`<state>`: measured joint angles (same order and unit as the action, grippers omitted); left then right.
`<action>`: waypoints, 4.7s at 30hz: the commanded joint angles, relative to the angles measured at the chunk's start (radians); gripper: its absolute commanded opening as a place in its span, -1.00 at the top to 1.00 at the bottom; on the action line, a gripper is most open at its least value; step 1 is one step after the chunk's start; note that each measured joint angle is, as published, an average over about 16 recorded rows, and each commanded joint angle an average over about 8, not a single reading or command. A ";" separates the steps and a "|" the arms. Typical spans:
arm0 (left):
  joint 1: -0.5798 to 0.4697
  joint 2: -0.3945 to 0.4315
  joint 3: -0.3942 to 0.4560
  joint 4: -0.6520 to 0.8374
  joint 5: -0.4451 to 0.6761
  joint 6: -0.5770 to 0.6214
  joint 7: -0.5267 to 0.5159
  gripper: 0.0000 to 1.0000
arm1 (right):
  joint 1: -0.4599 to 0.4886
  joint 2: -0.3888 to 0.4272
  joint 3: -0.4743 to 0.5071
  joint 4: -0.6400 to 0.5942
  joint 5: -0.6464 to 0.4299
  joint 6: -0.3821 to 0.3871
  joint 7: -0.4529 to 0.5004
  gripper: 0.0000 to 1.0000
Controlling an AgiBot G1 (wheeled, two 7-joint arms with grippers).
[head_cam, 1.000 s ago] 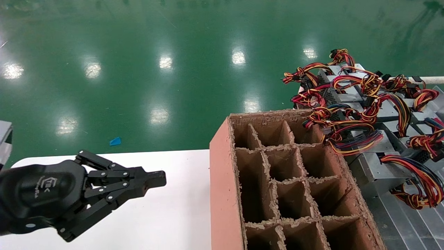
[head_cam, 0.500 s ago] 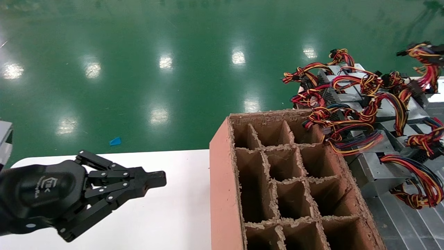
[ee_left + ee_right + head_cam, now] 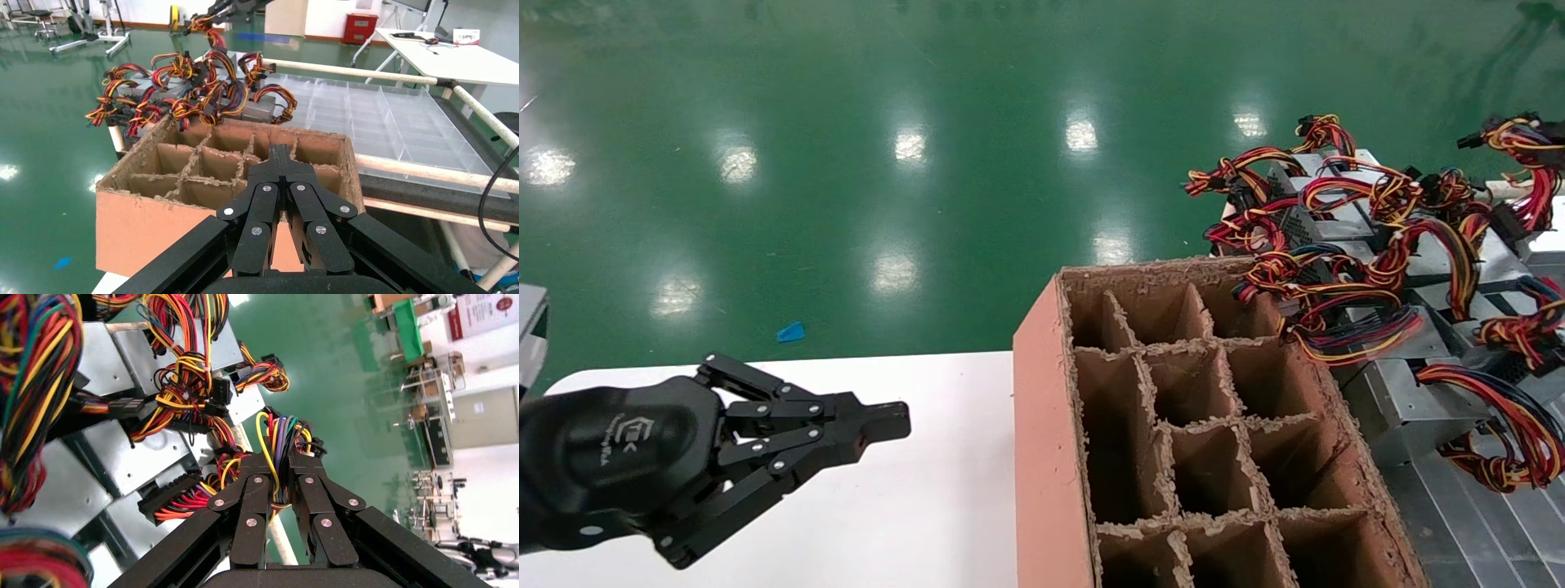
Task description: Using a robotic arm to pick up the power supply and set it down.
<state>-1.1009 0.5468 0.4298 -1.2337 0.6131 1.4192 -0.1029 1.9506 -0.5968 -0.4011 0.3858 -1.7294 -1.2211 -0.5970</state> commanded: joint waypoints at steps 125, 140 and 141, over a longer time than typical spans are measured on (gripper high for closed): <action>0.000 0.000 0.000 0.000 0.000 0.000 0.000 -1.00 | -0.899 -0.014 0.126 0.920 1.022 -0.280 0.795 -1.00; 0.000 0.000 0.000 0.000 0.000 0.000 0.000 -1.00 | -0.879 -0.014 0.122 0.900 1.001 -0.275 0.784 -1.00; 0.000 0.000 0.000 0.000 0.000 0.000 0.000 -1.00 | -0.879 -0.014 0.122 0.900 1.001 -0.275 0.784 -1.00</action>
<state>-1.1007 0.5466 0.4298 -1.2334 0.6130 1.4188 -0.1027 1.0715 -0.6110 -0.2786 1.2861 -0.7284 -1.4961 0.1868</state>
